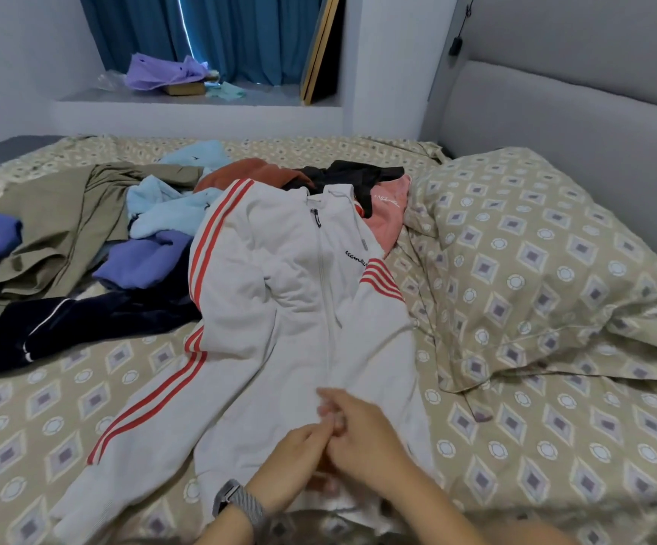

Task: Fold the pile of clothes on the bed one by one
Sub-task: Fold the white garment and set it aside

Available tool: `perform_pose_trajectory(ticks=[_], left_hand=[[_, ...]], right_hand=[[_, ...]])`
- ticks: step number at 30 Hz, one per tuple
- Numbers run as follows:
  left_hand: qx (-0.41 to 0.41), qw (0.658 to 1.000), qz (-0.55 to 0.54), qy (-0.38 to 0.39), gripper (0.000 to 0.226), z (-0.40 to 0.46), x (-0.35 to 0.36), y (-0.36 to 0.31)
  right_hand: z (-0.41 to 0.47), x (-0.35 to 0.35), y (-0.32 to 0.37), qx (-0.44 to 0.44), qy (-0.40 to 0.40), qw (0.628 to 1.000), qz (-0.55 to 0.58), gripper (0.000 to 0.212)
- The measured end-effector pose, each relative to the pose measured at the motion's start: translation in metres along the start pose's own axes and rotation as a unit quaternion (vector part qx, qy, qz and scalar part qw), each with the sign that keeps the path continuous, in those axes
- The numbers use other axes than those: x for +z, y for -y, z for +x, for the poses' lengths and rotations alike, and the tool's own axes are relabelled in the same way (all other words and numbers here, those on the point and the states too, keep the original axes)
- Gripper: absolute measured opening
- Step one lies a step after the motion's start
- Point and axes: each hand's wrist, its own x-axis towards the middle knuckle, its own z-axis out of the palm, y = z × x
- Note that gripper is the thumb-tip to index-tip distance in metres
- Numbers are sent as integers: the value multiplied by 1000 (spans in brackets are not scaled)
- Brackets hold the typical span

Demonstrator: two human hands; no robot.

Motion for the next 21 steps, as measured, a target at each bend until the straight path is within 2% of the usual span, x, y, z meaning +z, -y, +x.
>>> perform_pose_trajectory(ticks=[2,5,6,8,10,11,13,15,16,18,19,21], left_hand=[[-37,999,-27,-17,44,6,3,2],[-26,998,-44,-48,44,20,4,8],[-15,998,-29,-53,41,20,4,8],[19,996,-11,-85,38,24,4,10],[55,990,-53,-122,27,25,5,8],[71,985,-82,-132,23,22,5,3],[87,975,-141,-147,24,21,1,-5],[86,970,-176,-142,24,20,-7,-11],[76,972,-174,-138,26,20,-9,-12],[57,974,-163,-146,43,21,-12,-8],[49,975,-157,-147,56,23,-11,-3],[27,979,-159,-126,72,26,-7,4]], right_hand=[[1,3,2,8,80,996,26,53],[10,-15,-5,23,94,991,94,46],[13,-23,-6,30,76,990,116,46],[17,-37,-13,48,-16,993,109,41],[21,-51,-29,85,-117,989,29,36],[23,-58,-38,114,-136,984,-18,37],[24,-70,-54,192,-85,972,-102,55],[21,-73,-61,273,24,956,-103,85],[19,-70,-60,303,61,948,-76,98],[14,-55,-61,314,64,945,-60,109],[12,-47,-65,306,45,947,-90,105],[11,-41,-74,279,6,950,-141,82]])
